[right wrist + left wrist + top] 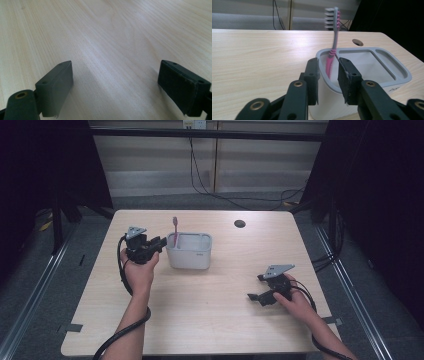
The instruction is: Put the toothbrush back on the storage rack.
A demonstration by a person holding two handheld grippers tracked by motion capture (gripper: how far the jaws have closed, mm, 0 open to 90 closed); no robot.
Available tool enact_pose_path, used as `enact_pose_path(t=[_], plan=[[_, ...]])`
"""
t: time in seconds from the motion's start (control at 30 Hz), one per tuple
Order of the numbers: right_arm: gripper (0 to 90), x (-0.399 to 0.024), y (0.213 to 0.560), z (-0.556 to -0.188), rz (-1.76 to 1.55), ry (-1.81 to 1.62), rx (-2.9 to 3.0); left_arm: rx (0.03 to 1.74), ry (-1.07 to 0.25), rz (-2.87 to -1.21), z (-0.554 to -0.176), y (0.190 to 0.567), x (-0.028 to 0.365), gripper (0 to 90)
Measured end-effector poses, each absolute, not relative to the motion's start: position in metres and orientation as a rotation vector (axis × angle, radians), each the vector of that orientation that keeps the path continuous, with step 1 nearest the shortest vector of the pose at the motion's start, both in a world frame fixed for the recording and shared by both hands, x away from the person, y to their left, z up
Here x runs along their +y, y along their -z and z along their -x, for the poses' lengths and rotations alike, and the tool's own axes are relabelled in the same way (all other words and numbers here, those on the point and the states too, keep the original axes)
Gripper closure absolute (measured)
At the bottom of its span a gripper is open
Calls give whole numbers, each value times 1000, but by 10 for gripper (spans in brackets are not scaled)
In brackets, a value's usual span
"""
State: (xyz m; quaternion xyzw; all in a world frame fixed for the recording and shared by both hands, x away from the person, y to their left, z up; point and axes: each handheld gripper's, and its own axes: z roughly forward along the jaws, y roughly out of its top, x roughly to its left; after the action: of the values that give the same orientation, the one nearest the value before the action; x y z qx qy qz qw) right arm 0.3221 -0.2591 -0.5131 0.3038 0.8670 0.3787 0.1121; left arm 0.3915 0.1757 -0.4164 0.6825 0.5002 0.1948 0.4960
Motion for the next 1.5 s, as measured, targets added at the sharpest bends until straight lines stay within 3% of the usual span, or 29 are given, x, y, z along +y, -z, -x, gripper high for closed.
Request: enact_pose_path(t=[0.83,1.5], plan=[[126,-259,513,-322,-892,-1111,2545,1176,-496,-1682,-390,419,177,349],[126,-259,513,-322,-890,-1112,2545,1149,-455,-1721,-384,428,178,239]])
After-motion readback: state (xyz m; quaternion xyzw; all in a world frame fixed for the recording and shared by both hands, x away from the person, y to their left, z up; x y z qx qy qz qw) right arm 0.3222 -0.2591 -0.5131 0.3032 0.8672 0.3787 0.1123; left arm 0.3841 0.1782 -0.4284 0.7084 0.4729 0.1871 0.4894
